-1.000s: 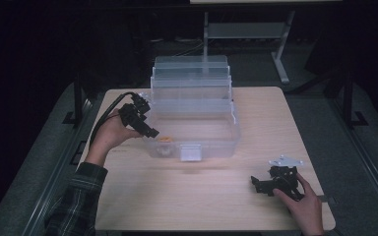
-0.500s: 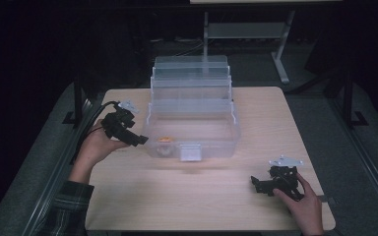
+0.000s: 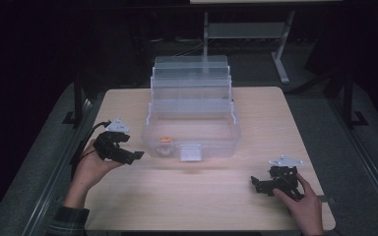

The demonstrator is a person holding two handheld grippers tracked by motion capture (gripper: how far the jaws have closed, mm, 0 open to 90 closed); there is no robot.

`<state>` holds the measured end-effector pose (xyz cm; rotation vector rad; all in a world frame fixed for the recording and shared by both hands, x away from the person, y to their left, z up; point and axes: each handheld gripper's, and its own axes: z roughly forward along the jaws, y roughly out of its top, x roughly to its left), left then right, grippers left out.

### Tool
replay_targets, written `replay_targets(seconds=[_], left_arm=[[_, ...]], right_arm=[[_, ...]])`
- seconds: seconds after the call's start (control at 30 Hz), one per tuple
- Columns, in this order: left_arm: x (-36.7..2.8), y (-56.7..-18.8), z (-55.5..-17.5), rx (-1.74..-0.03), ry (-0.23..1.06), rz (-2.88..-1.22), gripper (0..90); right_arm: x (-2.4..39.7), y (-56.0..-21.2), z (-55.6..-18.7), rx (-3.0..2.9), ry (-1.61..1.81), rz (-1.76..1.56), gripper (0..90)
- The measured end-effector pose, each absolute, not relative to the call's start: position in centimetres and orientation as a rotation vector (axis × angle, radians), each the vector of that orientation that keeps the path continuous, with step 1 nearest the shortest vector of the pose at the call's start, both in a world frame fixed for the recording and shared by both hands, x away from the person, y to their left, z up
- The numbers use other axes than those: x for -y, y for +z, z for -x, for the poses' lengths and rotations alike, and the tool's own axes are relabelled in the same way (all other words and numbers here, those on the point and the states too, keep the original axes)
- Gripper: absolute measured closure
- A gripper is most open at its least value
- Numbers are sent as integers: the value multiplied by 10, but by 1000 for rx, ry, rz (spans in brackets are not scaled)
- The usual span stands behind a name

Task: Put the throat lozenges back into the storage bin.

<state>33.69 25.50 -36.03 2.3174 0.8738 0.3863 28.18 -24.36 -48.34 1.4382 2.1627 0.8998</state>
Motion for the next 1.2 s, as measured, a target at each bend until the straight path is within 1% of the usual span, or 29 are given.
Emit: replay_targets(seconds=[0.4, 0.83, 0.9, 1.2], left_arm=[[-268, -395, -308, -891, 428, -2284, 172], [-277, -423, -279, -900, 478, -2199, 172], [-279, -429, -275, -902, 503, -2202, 158], [-284, -449, -265, -927, 488, -2227, 123]], right_arm=[[244, -483, -282, -2162, 900, -1438, 0], [244, -483, -282, -2163, 900, -1437, 0], [244, -483, -282, -2163, 900, -1437, 0], [244, -483, -282, -2163, 899, -1438, 0]])
